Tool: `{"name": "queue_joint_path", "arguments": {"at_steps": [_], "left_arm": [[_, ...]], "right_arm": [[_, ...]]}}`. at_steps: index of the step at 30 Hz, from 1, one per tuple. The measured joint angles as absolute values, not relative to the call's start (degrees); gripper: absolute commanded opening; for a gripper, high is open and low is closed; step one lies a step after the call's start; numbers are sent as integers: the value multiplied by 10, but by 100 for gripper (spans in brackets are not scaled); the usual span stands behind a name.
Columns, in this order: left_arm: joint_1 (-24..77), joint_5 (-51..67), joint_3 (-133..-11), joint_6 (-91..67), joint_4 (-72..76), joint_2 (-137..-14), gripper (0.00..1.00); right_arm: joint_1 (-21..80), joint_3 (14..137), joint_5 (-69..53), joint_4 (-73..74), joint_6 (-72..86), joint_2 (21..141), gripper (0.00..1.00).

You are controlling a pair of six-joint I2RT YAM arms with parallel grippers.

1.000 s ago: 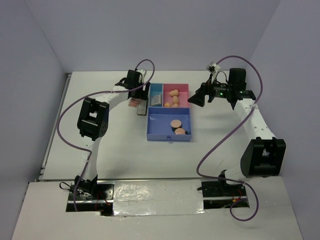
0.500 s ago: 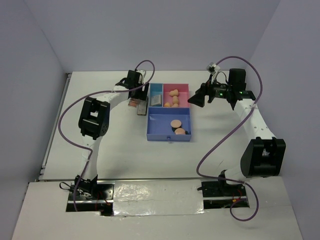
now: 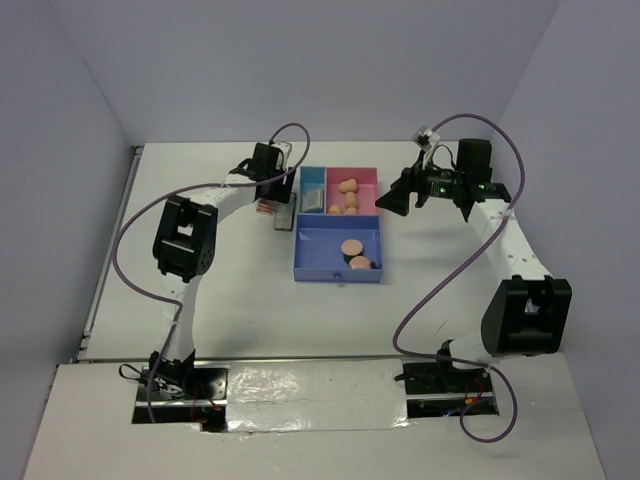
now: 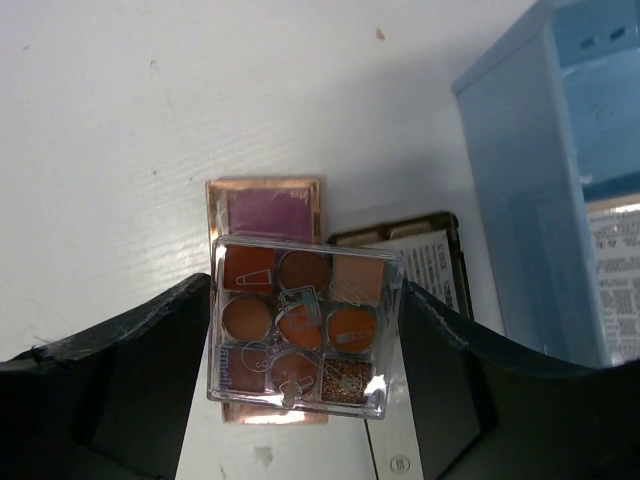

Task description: Organize the makeup

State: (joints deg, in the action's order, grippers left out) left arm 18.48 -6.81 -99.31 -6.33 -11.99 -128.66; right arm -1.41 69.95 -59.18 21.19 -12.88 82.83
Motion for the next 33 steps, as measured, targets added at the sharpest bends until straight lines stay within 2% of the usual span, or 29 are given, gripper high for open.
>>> {"name": "queue_joint_path", "arguments": {"at_steps": [1, 4, 12, 16, 21, 29, 33], "left_arm": [[185, -69, -983, -63, -120, -1279, 29], [185, -68, -958, -65, -119, -1249, 25], [183, -11, -855, -96, -50, -1112, 24], [183, 53, -829, -108, 10, -1086, 24], [183, 165, -836, -128, 62, -1099, 26], [184, 313, -925, -203, 151, -1214, 30], [184, 336, -943, -230, 168, -1254, 38]], "right_arm": [[-14, 699, -592, 212, -129, 827, 99], [-14, 697, -592, 211, -129, 822, 99], [-14, 696, -593, 209, -129, 818, 99], [-14, 688, -594, 206, -128, 817, 99], [-14, 680, -594, 206, -128, 815, 99], [-14, 678, -594, 206, -129, 806, 99], [-15, 678, -594, 206, -129, 800, 99]]}}
